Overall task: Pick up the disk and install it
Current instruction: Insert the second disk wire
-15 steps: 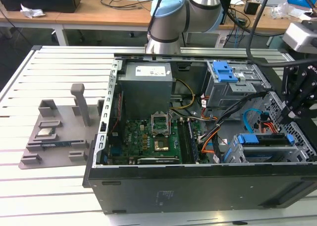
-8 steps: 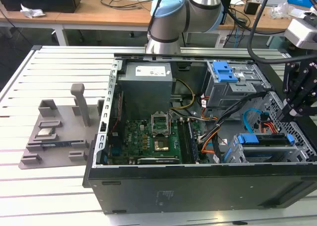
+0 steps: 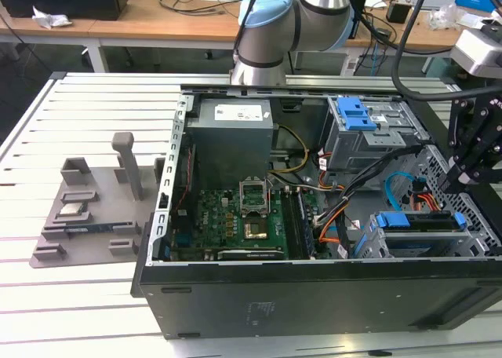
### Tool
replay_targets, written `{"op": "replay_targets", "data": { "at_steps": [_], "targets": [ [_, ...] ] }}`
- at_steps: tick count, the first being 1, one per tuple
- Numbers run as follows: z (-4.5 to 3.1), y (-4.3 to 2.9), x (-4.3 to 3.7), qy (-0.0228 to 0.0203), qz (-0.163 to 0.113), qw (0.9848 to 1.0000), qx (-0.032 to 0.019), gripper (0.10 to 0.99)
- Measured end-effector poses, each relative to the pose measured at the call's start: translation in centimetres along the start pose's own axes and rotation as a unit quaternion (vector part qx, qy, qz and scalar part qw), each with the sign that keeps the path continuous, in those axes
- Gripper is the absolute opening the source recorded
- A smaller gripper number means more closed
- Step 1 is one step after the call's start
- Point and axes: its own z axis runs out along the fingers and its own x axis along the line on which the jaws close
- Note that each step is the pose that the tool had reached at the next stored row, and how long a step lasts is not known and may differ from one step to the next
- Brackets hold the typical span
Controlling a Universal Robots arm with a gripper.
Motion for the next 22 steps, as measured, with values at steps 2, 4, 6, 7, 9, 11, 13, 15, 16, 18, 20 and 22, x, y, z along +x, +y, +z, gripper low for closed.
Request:
{"op": "replay_targets", "data": {
  "at_steps": [2, 4, 6, 7, 9, 11, 13, 15, 16, 18, 20, 22],
  "targets": [
    [0.00, 0.00, 0.00, 0.0000, 0.000, 1.0000, 0.0000, 0.173],
    [-0.03, 0.03, -0.06, 0.0002, 0.000, 1.0000, 0.0000, 0.361],
    [0.06, 1.04, -1.18, 0.0000, 0.000, 1.0000, 0.0000, 0.361],
    [0.14, 2.05, -1.28, 0.0001, 0.000, 1.0000, 0.0001, 0.361],
    [0.25, 3.03, -1.26, 0.0000, 0.000, 1.0000, 0.0001, 0.361],
    [0.33, 3.52, -1.24, 0.0001, -0.001, 1.0000, 0.0001, 0.361],
    [0.45, 3.77, -1.23, 0.0001, -0.003, 1.0000, 0.0002, 0.361],
    [0.47, 3.79, -1.23, 0.0004, -0.005, 1.0000, 0.0003, 0.361],
    [0.47, 3.79, -1.23, 0.0005, -0.005, 1.0000, 0.0003, 0.361],
    [0.47, 3.79, -1.23, 0.0005, -0.005, 1.0000, 0.0003, 0.361],
    [0.47, 3.79, -1.23, 0.0005, -0.006, 1.0000, 0.0003, 0.349],
    [0.47, 3.79, -1.24, 0.0005, -0.006, 1.0000, 0.0003, 0.161]
  ]
}}
